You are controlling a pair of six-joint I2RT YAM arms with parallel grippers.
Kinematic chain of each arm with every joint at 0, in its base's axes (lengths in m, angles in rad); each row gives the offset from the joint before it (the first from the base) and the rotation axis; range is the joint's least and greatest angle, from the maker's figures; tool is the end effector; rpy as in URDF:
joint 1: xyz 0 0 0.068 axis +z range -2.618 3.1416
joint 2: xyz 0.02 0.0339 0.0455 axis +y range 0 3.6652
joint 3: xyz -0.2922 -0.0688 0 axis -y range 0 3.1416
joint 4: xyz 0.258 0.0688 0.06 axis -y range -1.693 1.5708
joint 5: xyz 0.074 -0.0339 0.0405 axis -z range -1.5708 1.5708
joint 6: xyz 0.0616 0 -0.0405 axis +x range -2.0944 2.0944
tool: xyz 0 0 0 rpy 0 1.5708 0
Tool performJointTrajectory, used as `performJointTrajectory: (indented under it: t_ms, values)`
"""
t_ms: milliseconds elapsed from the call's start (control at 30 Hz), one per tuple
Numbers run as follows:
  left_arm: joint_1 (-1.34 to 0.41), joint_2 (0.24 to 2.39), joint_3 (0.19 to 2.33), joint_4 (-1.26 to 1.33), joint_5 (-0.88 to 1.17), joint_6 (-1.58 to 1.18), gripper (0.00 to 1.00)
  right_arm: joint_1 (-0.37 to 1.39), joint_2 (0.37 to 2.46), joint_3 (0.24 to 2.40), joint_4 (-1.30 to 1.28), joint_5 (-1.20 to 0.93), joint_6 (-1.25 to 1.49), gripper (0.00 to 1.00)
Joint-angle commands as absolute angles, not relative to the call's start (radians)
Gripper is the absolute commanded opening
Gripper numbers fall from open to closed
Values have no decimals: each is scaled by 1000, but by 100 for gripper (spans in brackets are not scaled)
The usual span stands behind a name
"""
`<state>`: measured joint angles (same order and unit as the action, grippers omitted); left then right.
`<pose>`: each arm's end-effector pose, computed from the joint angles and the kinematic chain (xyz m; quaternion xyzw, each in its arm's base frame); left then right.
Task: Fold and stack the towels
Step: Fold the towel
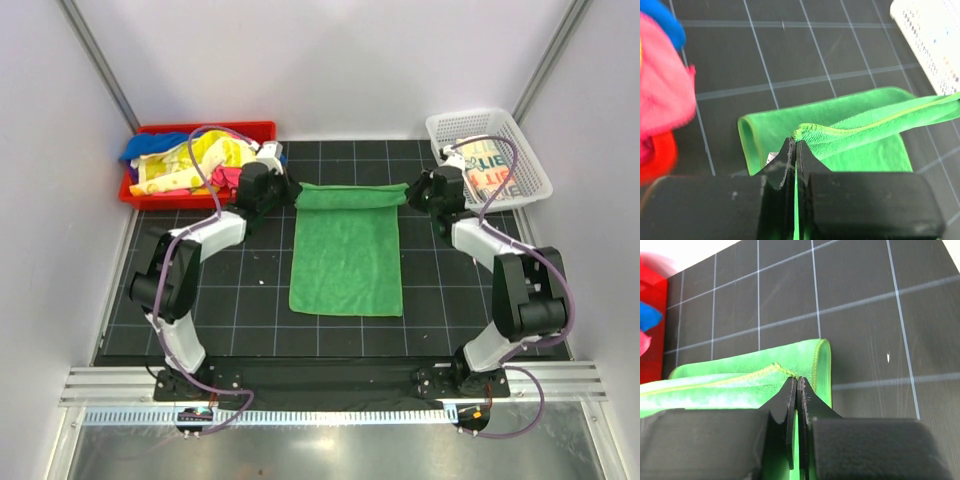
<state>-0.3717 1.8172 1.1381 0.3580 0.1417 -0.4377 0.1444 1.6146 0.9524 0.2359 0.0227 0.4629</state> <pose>0.4234 -0.1744 0.2389 0.0147 0.8099 -0.2825 0.5138 0.3927 0.0557 0.2380 0.1394 0.8290 0.1528 0.5196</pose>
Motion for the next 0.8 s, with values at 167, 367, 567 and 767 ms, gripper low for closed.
performJointTrajectory:
  t_ms: [167,367,567,767]
  values:
    - [-417,1622,919,495,38,-440,0,187,1353,761,255,49,495,1]
    - [-457,1536,799,515,18,-439,0,216,1230,651,213,83,491,1]
    - [-491,1461,727,518,9,-436,0,229,1111,598,160,80,502,1]
    - [-500,1395,703,485,-23,-431,0,271,1057,586,91,100,506,1]
